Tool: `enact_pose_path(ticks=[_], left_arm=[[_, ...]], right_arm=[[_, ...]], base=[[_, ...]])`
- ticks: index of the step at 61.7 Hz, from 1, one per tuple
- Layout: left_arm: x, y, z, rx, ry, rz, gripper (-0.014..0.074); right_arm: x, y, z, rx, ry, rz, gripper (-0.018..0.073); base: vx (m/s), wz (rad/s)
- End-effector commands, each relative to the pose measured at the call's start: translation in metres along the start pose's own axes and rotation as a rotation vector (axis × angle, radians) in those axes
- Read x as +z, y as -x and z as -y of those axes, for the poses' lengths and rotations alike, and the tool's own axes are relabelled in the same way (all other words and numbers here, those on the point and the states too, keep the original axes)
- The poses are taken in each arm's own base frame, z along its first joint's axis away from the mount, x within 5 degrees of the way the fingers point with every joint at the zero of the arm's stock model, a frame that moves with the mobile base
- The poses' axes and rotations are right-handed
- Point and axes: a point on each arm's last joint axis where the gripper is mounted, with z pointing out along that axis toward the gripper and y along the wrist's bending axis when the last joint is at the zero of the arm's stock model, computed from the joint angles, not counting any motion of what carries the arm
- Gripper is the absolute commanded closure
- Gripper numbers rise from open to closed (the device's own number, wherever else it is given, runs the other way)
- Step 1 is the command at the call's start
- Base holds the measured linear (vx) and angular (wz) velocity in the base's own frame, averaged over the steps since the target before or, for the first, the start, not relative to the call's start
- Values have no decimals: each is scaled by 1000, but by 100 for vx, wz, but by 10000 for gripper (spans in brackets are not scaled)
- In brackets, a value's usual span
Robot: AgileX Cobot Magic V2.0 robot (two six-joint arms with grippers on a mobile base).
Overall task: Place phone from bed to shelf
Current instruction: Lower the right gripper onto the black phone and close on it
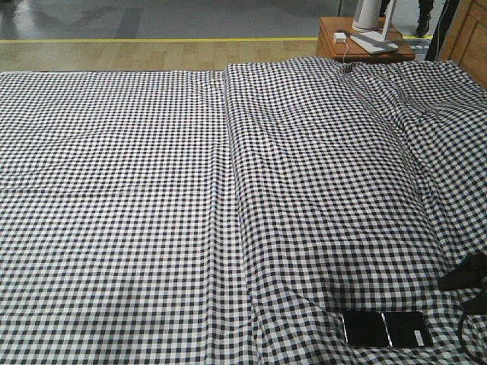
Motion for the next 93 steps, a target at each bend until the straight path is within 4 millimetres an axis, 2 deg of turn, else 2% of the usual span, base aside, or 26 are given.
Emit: enact_pose_path(ticks=[1, 19, 28, 56, 93], left_arm=[[-2, 16, -1, -18, 5, 107, 595], [-2, 16, -1, -18, 5, 107, 595], [-2, 16, -1, -18, 5, 107, 595], [-2, 16, -1, -18, 5, 107, 595], [-2, 16, -1, -18, 5, 107, 595]], right_arm=[[-7, 4, -6, -35, 43, 22, -52], [29, -2, 25, -30, 47, -4, -45], [41, -3, 35, -44, 29, 6, -41], [44, 21, 51, -70, 77, 34, -34], [76, 24, 71, -31, 183, 47, -34]], base=[[0, 0], [0, 0], [0, 0], [0, 0], [0, 0]])
